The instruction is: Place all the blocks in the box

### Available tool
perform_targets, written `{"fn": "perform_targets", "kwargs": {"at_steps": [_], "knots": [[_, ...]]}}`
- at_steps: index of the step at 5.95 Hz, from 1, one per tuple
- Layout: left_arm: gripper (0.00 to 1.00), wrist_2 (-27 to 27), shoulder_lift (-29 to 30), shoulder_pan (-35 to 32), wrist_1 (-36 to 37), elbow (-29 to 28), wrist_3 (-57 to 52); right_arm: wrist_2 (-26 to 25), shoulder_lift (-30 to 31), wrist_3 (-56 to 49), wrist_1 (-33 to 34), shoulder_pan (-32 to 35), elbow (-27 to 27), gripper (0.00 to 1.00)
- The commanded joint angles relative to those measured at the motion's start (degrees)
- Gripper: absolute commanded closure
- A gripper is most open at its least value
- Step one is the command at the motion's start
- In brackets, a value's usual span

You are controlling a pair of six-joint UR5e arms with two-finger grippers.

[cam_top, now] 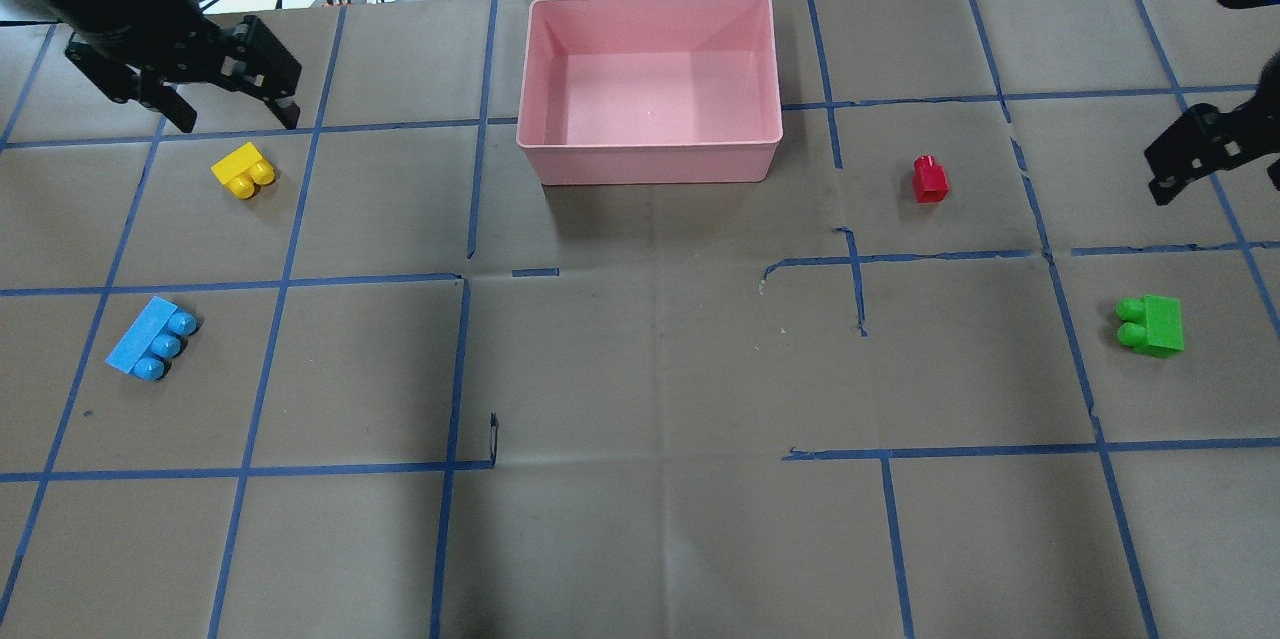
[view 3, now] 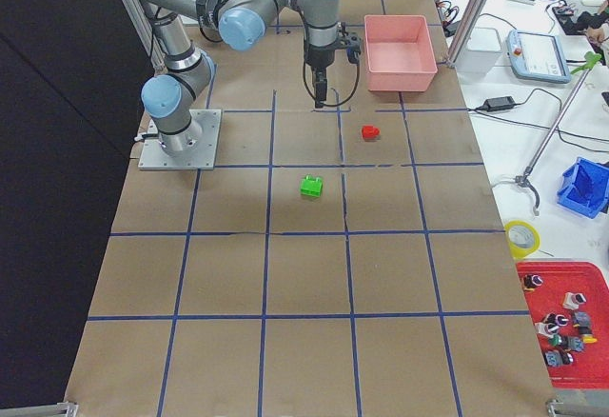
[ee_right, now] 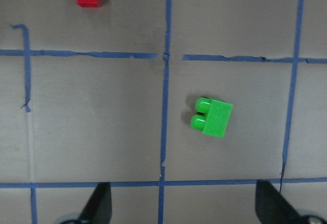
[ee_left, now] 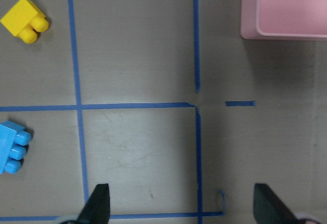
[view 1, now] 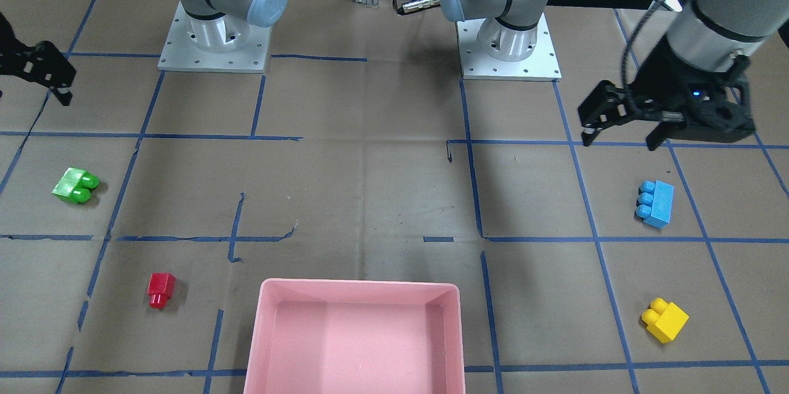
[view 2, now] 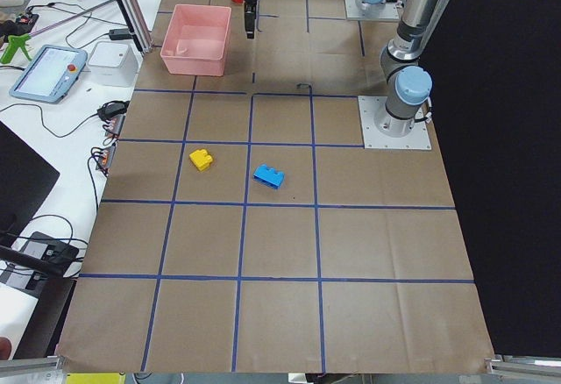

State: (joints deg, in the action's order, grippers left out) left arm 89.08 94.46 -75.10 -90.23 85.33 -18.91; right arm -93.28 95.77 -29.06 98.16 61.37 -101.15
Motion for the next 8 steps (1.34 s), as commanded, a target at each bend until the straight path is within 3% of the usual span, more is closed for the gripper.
{"fn": "perform_targets", "kwargs": {"at_steps": [1, 2, 3, 4, 6, 7, 8], "knots": [[0.0, 0.57, 0.11, 12.98, 0.14, 2.8, -19.48, 2.99, -3.2, -3.18, 9.79, -7.56, -4.98, 0.0], [0.0, 0.48, 0.11, 19.75, 2.93, 6.56, -28.28, 4.15, -4.79, -4.24, 11.78, -8.19, -6.85, 0.0], [0.0, 0.48, 0.11, 24.25, 8.09, 10.34, -36.55, 11.12, -6.46, -4.33, 18.06, -8.46, -8.52, 0.0], [0.0, 0.48, 0.28, 25.08, 11.88, 13.16, -37.85, 11.8, -8.13, -4.51, 19.43, -10.98, -11.67, 0.0], [0.01, 0.39, 5.43, 24.74, 18.47, 16.61, -40.04, 11.37, -10.42, -7.05, 19.79, -11.98, -13.63, 0.0], [0.01, 0.48, 8.95, 24.74, 23.12, 16.88, -41.98, 8.24, -11.3, -8.02, 20.93, -11.98, -15.37, 0.0], [0.01, 0.13, 11.86, 24.74, 24.65, 17.06, -42.08, 5.16, -12.09, -8.72, 27.81, -11.98, -18.26, 0.01]]}}
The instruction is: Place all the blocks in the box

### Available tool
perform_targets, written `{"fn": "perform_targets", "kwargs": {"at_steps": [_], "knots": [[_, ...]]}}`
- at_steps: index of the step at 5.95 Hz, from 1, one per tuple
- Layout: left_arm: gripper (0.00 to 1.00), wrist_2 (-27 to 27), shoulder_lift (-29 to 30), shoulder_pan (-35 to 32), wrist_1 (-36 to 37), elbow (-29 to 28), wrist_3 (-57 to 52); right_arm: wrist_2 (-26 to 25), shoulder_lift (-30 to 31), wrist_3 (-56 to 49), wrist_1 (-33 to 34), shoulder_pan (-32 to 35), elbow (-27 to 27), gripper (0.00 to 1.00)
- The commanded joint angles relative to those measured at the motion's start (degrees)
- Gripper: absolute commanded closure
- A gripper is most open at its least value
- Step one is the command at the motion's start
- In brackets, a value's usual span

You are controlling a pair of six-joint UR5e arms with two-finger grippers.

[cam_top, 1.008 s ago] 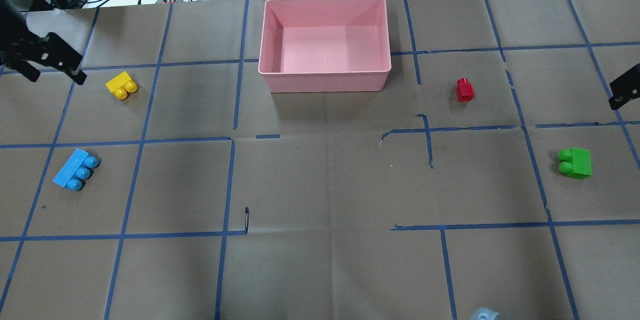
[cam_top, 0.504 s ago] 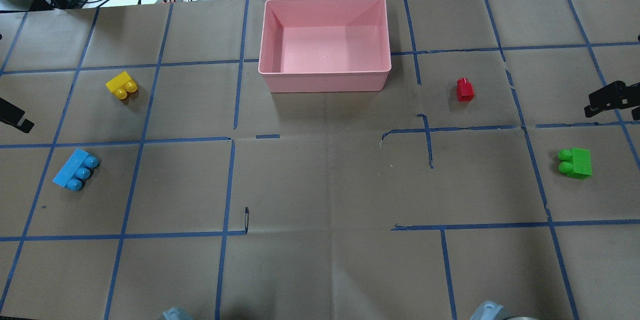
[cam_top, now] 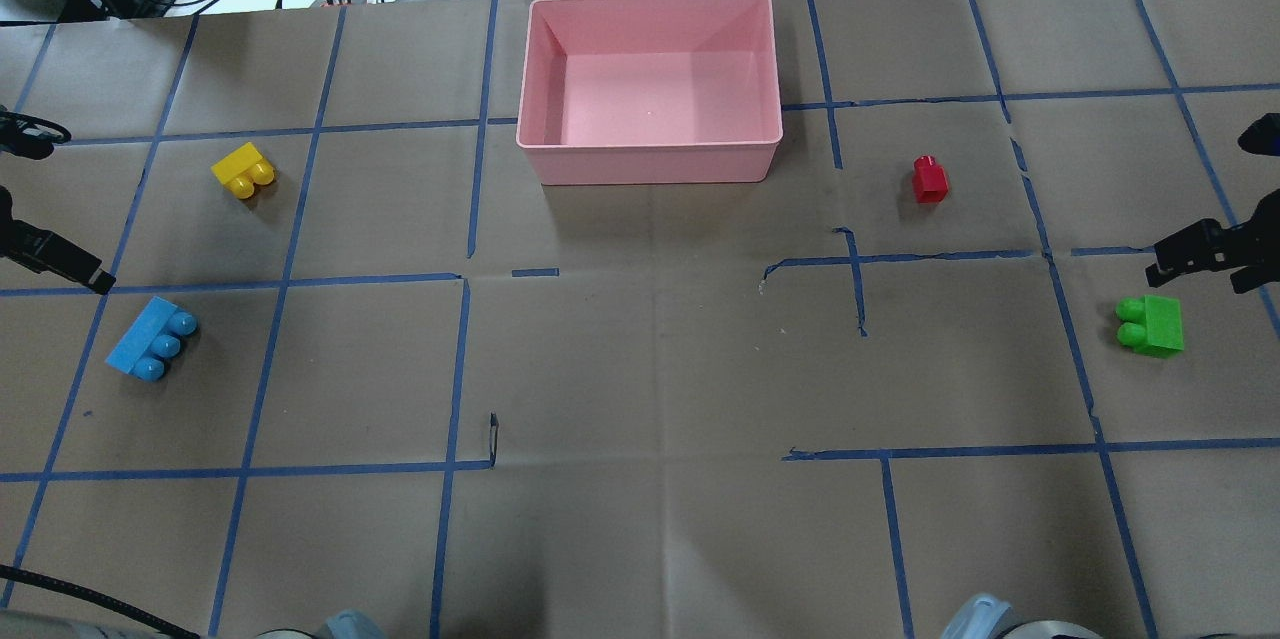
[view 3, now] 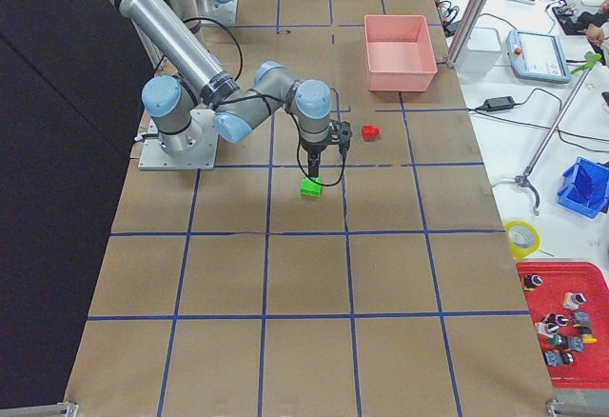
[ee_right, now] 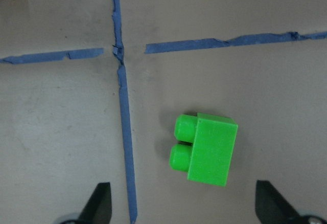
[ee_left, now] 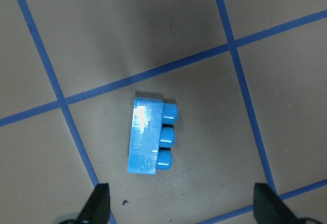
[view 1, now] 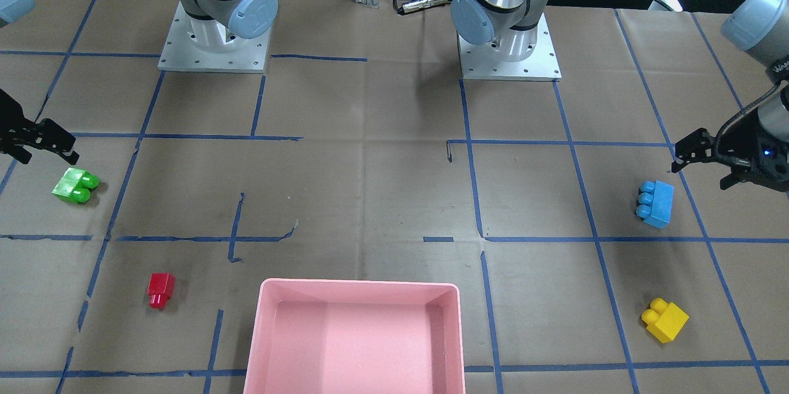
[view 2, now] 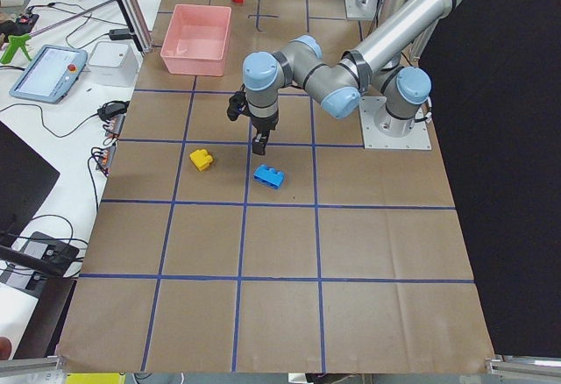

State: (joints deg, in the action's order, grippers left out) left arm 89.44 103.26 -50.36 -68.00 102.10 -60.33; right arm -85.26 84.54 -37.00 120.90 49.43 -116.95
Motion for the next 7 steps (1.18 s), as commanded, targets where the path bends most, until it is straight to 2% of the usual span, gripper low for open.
{"fn": "perform_targets", "kwargs": {"at_steps": [1, 4, 7], "knots": [[0.01, -0.06, 5.09, 0.08, 4.53, 1.34, -0.75, -3.85, -1.83, -1.58, 10.44, -0.04, -5.54, 0.01], [0.01, 0.12, 6.34, 0.35, 17.61, 10.99, -2.06, -3.77, -5.42, -1.5, 14.68, -0.04, -6.1, 0.01], [0.01, 0.21, 6.6, 0.35, 20.88, 11.46, -9.61, -3.25, -7.89, -1.41, 17.34, -0.04, -5.75, 0.01]]}}
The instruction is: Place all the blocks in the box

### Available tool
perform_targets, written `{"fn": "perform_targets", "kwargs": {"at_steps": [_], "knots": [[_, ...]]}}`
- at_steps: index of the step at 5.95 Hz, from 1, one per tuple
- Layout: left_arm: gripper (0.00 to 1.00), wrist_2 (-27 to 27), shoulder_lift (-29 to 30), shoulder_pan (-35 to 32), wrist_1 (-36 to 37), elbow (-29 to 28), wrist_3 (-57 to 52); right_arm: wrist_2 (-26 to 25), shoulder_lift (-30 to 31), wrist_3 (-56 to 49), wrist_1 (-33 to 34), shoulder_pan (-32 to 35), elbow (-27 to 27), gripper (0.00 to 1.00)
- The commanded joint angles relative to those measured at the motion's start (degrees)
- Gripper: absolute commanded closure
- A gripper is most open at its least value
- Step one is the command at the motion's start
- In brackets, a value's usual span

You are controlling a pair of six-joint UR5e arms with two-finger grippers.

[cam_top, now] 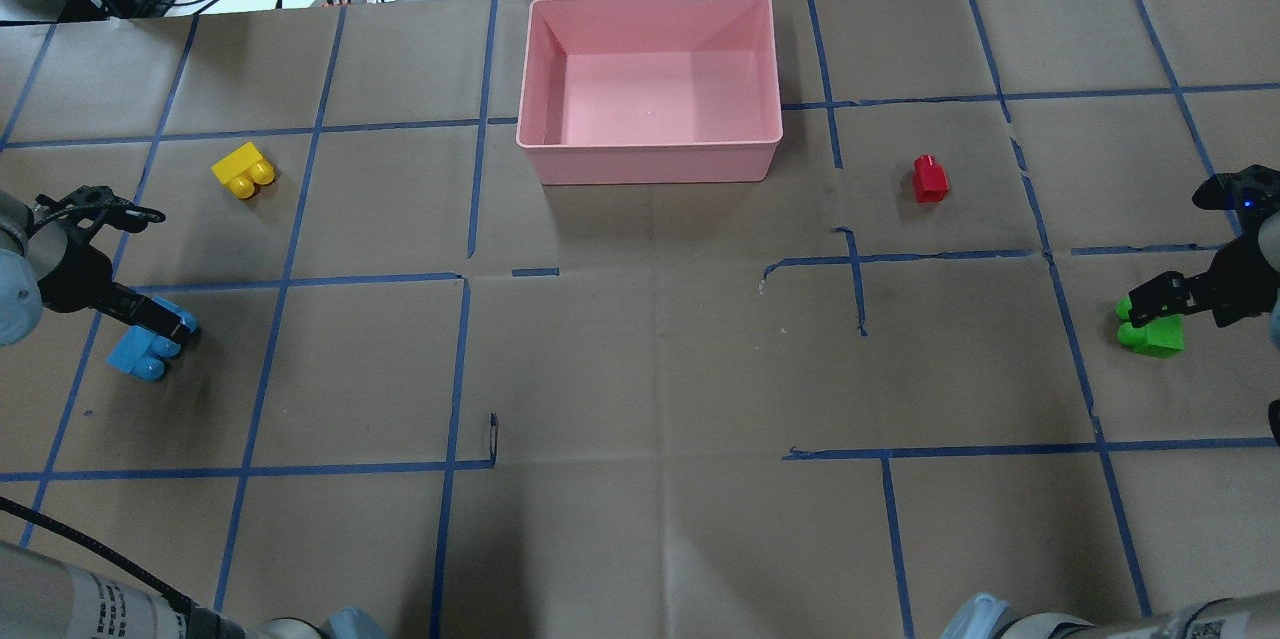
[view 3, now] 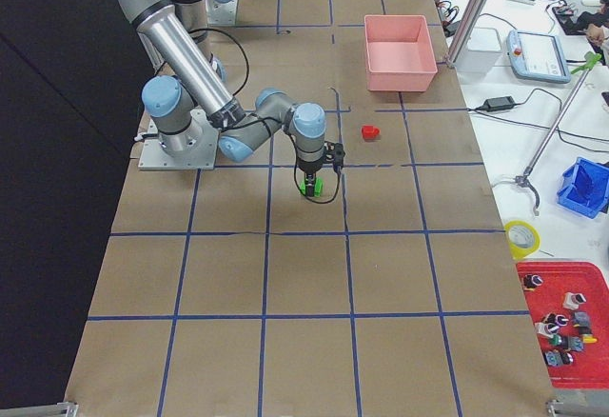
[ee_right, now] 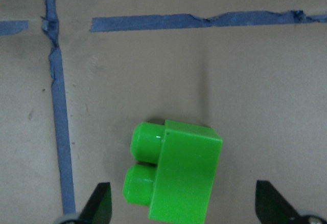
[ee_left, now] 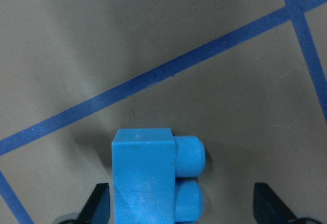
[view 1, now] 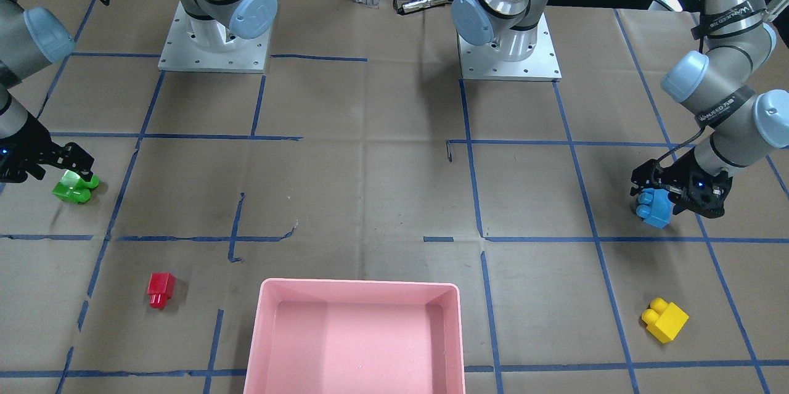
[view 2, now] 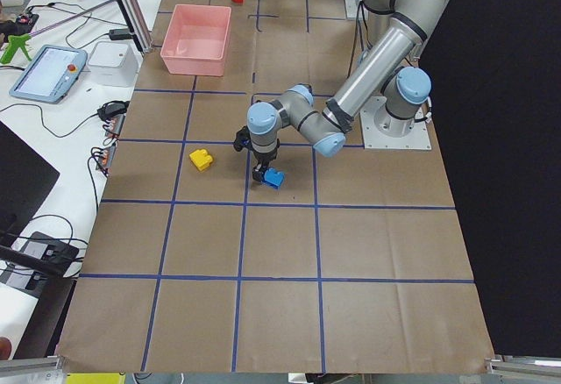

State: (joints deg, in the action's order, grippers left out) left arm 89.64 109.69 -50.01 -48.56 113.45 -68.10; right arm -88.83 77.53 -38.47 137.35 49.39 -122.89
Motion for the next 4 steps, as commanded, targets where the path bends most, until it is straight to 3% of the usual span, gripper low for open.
{"fn": "perform_targets", "kwargs": {"at_steps": [1, 3, 4], "knots": [[0.01, 0.01, 1.04, 0.0, 1.62, 0.11, -2.21, 0.59, -1.58, 0.24, 2.3, 0.0, 0.2, 0.01], [0.02, 0.36, 3.16, 0.09, 3.38, 0.11, -3.62, 0.94, -1.85, 0.59, 2.31, 0.0, 0.11, 0.01], [0.07, 1.49, 3.08, 0.0, 3.38, 0.11, -3.62, 0.94, -2.29, 0.68, 2.31, 0.09, 0.11, 0.01]]}}
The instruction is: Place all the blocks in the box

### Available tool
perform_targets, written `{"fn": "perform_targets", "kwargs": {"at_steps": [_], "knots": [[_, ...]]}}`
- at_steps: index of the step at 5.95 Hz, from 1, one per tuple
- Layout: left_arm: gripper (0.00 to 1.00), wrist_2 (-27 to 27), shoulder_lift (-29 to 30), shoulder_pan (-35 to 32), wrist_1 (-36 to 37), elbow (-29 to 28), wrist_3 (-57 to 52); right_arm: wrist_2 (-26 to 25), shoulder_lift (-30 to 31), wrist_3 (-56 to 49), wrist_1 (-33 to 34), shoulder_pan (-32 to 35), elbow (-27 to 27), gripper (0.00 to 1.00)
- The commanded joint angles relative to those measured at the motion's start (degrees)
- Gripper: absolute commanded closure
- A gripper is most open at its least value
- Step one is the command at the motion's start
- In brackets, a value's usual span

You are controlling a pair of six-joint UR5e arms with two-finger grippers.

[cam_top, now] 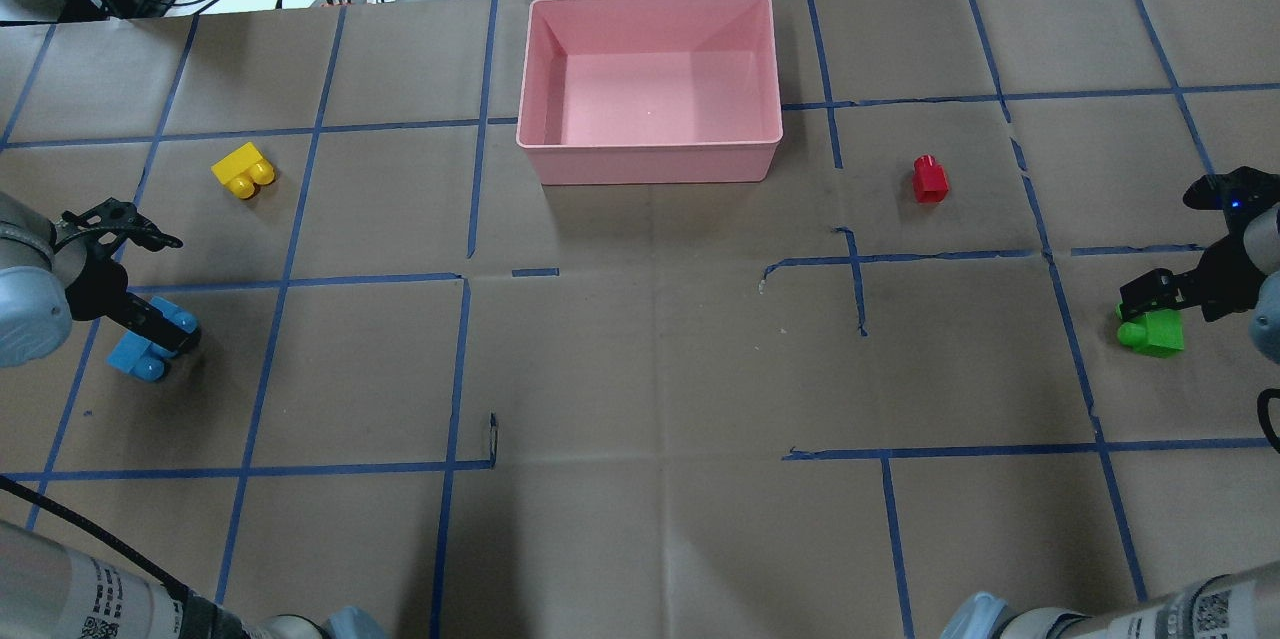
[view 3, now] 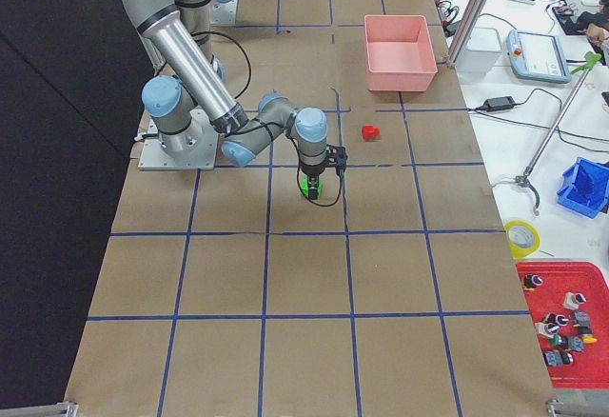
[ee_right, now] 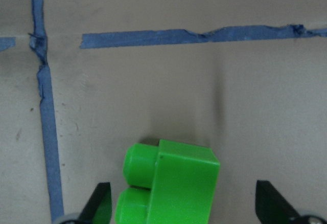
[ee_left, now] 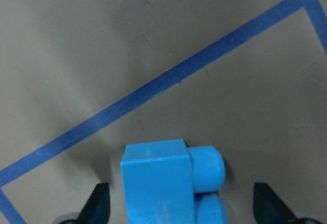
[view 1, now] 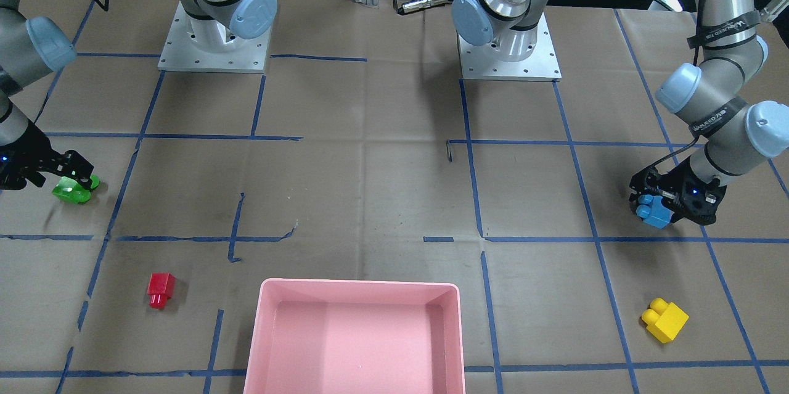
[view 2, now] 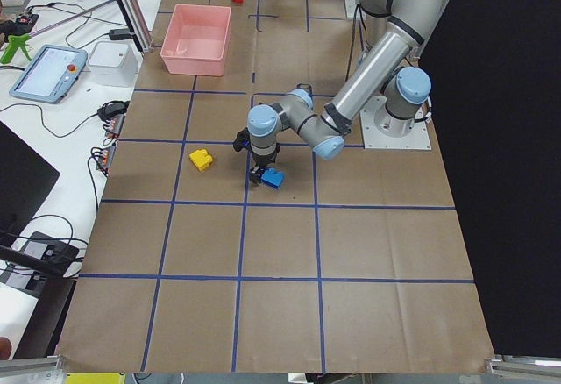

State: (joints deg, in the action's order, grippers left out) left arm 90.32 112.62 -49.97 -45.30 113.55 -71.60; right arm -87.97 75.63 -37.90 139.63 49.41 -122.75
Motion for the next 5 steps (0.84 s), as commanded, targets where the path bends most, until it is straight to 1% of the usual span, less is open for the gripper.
{"fn": "perform_targets", "kwargs": {"at_steps": [1, 3, 4, 5], "knots": [[0.2, 1.34, -0.04, -0.04, 0.21, 0.0, -0.04, 0.08, -1.17, 0.1, 0.12, 0.07, -0.12, 0.01], [0.46, 1.61, -0.38, -0.04, 0.22, 0.0, 0.14, 0.17, -2.32, 0.1, 1.34, 0.33, 0.05, 0.01], [0.55, 1.87, -0.91, -0.04, 0.04, -0.09, 0.05, 0.17, -2.67, 0.1, 1.53, 0.33, 0.06, 0.02], [0.66, 2.31, -1.18, -0.3, -0.57, -0.87, 0.23, 0.08, -2.5, 0.1, 1.44, 0.33, 0.06, 0.23]]}}
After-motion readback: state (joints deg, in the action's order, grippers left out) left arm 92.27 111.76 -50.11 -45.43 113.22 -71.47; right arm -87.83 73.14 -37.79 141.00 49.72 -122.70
